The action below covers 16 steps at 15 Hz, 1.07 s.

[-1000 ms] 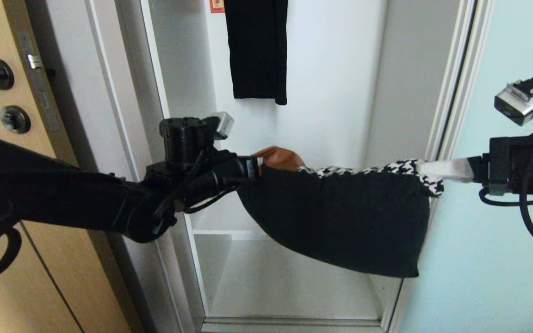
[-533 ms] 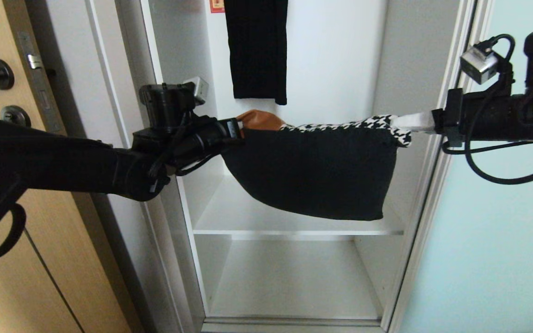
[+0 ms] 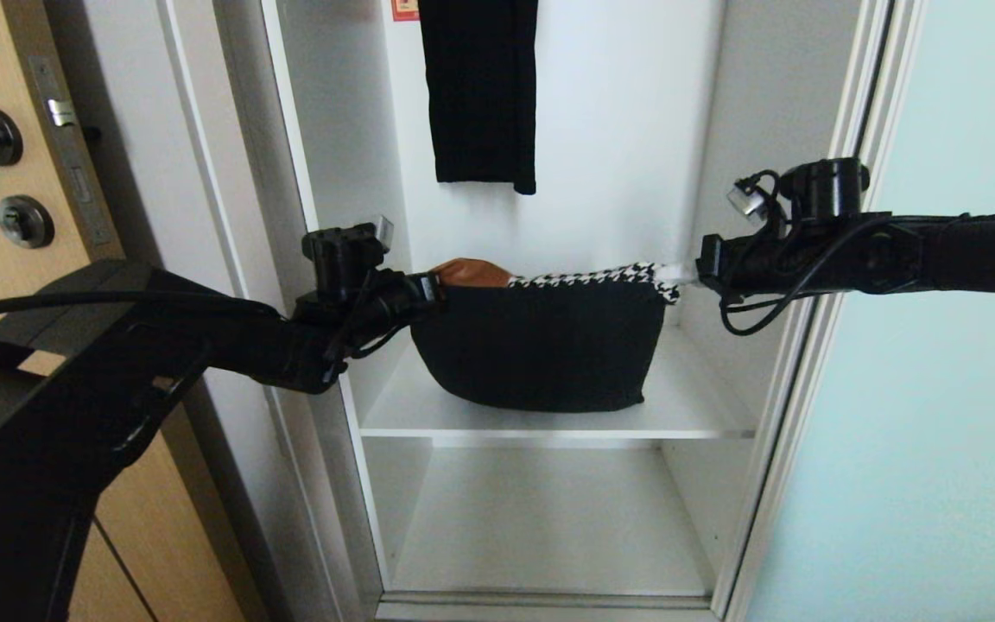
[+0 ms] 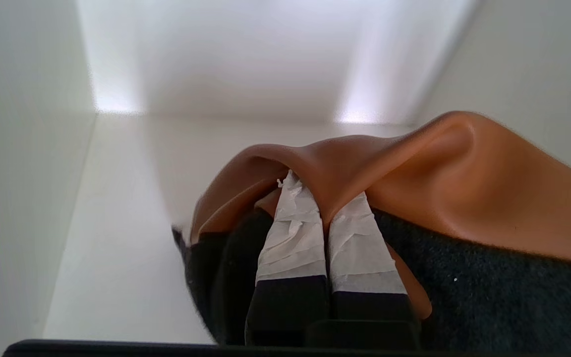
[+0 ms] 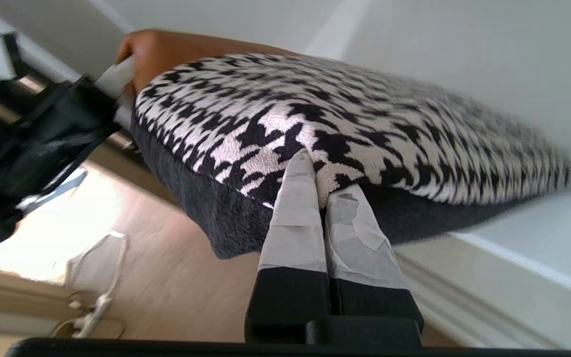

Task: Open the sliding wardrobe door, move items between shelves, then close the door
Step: Place the pillow on the higher shelf

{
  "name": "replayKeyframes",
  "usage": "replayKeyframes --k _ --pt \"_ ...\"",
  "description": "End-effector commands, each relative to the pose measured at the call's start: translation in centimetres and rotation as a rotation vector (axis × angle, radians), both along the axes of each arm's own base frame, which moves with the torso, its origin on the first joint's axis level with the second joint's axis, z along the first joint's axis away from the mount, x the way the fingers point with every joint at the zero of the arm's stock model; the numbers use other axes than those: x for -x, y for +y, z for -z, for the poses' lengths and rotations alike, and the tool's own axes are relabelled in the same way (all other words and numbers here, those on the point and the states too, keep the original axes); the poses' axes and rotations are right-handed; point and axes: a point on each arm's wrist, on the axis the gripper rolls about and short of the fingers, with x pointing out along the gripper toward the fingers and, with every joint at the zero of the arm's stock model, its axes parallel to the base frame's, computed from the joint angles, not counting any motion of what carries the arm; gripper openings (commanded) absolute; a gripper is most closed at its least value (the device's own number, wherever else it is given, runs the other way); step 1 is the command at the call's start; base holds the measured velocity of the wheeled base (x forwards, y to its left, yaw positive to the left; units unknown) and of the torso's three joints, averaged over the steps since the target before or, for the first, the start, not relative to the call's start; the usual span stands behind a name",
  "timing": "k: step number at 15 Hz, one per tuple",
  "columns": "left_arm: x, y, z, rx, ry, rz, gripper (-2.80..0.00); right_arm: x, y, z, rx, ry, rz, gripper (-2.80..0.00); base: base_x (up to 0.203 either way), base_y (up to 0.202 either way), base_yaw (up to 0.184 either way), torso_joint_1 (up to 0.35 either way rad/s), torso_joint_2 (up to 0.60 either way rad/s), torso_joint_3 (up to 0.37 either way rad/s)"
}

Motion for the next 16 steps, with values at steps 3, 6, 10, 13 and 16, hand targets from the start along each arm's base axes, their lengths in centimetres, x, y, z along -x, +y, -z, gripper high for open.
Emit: replayKeyframes --k 3,6,10,13,16 --pt "-1.7 0.2 5.4 -0.024 0.103 -0.013 -2.8 -2.9 -0.3 5.8 0.009 0.107 0.02 -2.8 0.0 0.0 0.0 0.0 0.0 0.0" --pt "-2.4 -0.1 7.4 -0.044 0.185 -0.011 -2.8 -3.8 -0.9 8.5 0.045 0.169 0.123 -2.8 0.0 0.0 0.0 0.0 0.0 0.0" --pt "-1.9 -0.4 9.3 -0.1 0.399 -0.003 -2.8 -4.6 -0.9 11.9 0.08 0.244 0.17 -2.8 0.0 0.0 0.0 0.0 0.0 0.0" --pt "-2.2 -0.4 10.5 -0.129 0.5 -0.006 -2.8 -5.2 -0.2 14.4 0.133 0.269 0.216 -2.8 0.0 0.0 0.0 0.0 0.0 0.0" --pt "-2.3 -0.4 11.6 -0.146 0.524 -0.036 -2.8 -5.5 -0.1 16.0 0.157 0.287 0.22 -2.8 0.0 0.0 0.0 0.0 0.0 0.0"
